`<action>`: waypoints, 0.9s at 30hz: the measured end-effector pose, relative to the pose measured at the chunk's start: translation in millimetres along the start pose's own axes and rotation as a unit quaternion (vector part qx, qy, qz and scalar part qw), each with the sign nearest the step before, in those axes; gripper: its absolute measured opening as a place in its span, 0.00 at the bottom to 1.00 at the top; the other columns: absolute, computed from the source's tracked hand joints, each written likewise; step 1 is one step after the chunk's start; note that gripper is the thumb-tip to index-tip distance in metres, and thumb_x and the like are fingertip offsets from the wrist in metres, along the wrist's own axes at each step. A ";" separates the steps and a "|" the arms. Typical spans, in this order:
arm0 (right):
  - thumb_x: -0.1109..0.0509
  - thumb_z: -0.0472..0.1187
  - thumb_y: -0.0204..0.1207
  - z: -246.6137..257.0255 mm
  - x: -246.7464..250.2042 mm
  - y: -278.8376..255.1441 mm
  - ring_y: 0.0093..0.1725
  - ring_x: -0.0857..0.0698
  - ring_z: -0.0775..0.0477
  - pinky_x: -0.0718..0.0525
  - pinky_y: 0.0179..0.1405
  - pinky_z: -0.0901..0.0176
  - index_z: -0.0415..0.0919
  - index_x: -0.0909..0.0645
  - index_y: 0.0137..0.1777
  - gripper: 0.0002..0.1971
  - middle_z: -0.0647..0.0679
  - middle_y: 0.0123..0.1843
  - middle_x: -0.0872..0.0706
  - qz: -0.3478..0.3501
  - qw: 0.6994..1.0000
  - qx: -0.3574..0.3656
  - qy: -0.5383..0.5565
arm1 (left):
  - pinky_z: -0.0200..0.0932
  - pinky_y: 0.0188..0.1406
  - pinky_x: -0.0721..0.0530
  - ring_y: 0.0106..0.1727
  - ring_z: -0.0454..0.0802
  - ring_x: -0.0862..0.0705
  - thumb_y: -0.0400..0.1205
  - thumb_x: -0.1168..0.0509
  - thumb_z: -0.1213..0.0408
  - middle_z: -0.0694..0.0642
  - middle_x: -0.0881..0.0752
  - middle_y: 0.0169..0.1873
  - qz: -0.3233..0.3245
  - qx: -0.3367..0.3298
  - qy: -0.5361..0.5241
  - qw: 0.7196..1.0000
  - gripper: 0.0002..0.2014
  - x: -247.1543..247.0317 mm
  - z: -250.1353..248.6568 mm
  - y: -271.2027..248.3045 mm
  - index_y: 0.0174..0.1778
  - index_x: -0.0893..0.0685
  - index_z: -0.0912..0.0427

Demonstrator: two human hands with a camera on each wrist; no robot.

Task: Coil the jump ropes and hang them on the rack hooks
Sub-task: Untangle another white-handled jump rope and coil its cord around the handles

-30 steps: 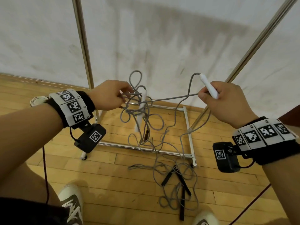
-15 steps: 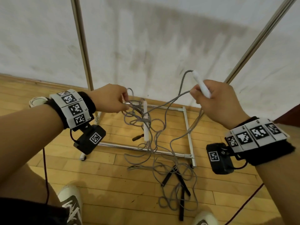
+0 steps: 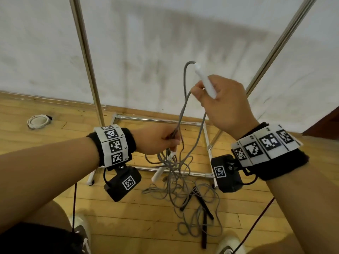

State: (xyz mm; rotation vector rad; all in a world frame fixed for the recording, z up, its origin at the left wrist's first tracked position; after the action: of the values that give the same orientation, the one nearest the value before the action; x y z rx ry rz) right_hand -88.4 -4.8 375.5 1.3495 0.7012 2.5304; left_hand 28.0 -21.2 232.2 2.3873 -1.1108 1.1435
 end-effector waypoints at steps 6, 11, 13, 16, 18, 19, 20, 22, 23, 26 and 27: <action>0.33 0.53 0.81 -29.5 49.3 4.0 0.34 0.18 0.49 0.24 0.33 0.62 0.49 0.18 0.43 0.10 0.49 0.34 0.14 -0.085 0.996 -0.022 -0.009 | 0.51 0.50 0.15 0.46 0.49 0.16 0.80 0.31 0.63 0.46 0.15 0.42 -0.028 0.074 0.117 0.990 0.09 12.4 45.2 -14.1 0.42 0.23 0.45; 0.30 0.52 0.79 -61.3 52.0 -1.5 0.36 0.17 0.48 0.23 0.34 0.59 0.50 0.15 0.41 0.09 0.53 0.33 0.15 -0.060 0.995 -0.072 -0.025 | 0.45 0.47 0.19 0.48 0.48 0.16 0.85 0.35 0.61 0.43 0.14 0.42 -0.023 0.130 0.170 0.977 0.05 27.1 79.3 -22.9 0.46 0.18 0.44; 0.28 0.49 0.76 -73.4 43.6 -5.2 0.39 0.16 0.47 0.25 0.34 0.58 0.51 0.14 0.41 0.06 0.52 0.36 0.14 -0.020 0.995 -0.087 -0.046 | 0.46 0.48 0.19 0.47 0.49 0.15 0.88 0.39 0.62 0.44 0.14 0.41 -0.025 0.140 0.162 0.976 0.08 31.2 83.1 -25.3 0.50 0.15 0.49; 0.24 0.44 0.73 -76.2 22.1 -12.5 0.47 0.18 0.48 0.29 0.43 0.59 0.52 0.11 0.47 0.04 0.48 0.46 0.14 0.048 0.993 -0.091 -0.051 | 0.48 0.50 0.17 0.48 0.49 0.14 0.90 0.43 0.61 0.48 0.12 0.45 -0.052 0.126 0.162 0.977 0.12 40.4 71.6 -25.8 0.57 0.13 0.53; 0.23 0.43 0.72 -68.7 0.6 -18.6 0.47 0.17 0.50 0.26 0.46 0.58 0.51 0.11 0.47 0.05 0.51 0.47 0.13 0.087 0.992 -0.091 -0.016 | 0.46 0.48 0.18 0.48 0.49 0.15 0.90 0.44 0.60 0.48 0.12 0.48 -0.076 0.100 0.159 0.979 0.13 46.2 55.4 -22.9 0.60 0.14 0.53; 0.23 0.43 0.73 -62.5 -10.6 -21.7 0.47 0.16 0.51 0.24 0.46 0.58 0.50 0.10 0.46 0.04 0.52 0.46 0.12 0.103 0.990 -0.095 0.022 | 0.44 0.46 0.18 0.47 0.49 0.15 0.90 0.44 0.60 0.48 0.12 0.47 -0.085 0.083 0.154 0.981 0.13 48.0 46.0 -20.9 0.59 0.14 0.53; 0.23 0.44 0.73 -55.2 -22.2 -25.0 0.47 0.15 0.53 0.22 0.46 0.58 0.49 0.10 0.46 0.03 0.54 0.45 0.11 0.117 0.986 -0.102 0.061 | 0.39 0.42 0.20 0.44 0.47 0.15 0.90 0.44 0.60 0.47 0.13 0.44 -0.092 0.064 0.148 0.983 0.13 49.4 36.0 -19.0 0.58 0.14 0.53; 0.22 0.50 0.73 -43.7 -45.4 -32.0 0.45 0.14 0.55 0.18 0.44 0.58 0.50 0.11 0.47 0.07 0.55 0.45 0.11 0.152 0.977 -0.111 0.095 | 0.28 0.33 0.27 0.37 0.38 0.19 0.91 0.45 0.59 0.41 0.18 0.36 -0.110 0.030 0.140 0.983 0.13 52.8 15.4 -17.0 0.55 0.14 0.54; 0.23 0.53 0.72 -38.1 -56.6 -35.1 0.43 0.14 0.57 0.18 0.41 0.60 0.51 0.11 0.48 0.09 0.56 0.44 0.11 0.172 0.976 -0.103 0.086 | 0.27 0.31 0.28 0.34 0.35 0.20 0.90 0.45 0.58 0.39 0.20 0.33 -0.121 0.014 0.134 0.984 0.13 55.2 5.8 -16.8 0.54 0.14 0.55; 0.25 0.52 0.76 -24.9 -74.3 -39.1 0.29 0.20 0.62 0.29 0.27 0.71 0.53 0.14 0.39 0.07 0.59 0.30 0.15 0.190 0.975 -0.080 0.078 | 0.27 0.32 0.28 0.33 0.33 0.21 0.90 0.44 0.60 0.42 0.21 0.30 -0.135 -0.023 0.105 0.985 0.12 59.8 -13.1 -20.0 0.51 0.15 0.58; 0.26 0.51 0.77 -24.0 -75.3 -38.4 0.26 0.22 0.61 0.31 0.26 0.71 0.52 0.15 0.35 0.09 0.59 0.27 0.16 0.185 0.975 -0.080 0.093 | 0.27 0.32 0.28 0.33 0.33 0.21 0.90 0.43 0.60 0.43 0.21 0.30 -0.134 -0.026 0.098 0.986 0.11 61.0 -14.4 -21.9 0.50 0.16 0.58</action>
State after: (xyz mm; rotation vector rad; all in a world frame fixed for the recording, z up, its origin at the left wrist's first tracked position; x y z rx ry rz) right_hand -67.5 -7.4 290.2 1.2997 0.2818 2.9579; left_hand 60.3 -30.9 289.3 2.2421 -0.7210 1.2055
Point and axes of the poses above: each hand's wrist, its own y-axis towards the middle knuckle, its own x-axis out of the back of the hand, z = x × y, the point moved 9 cm from there along y, towards the middle knuckle
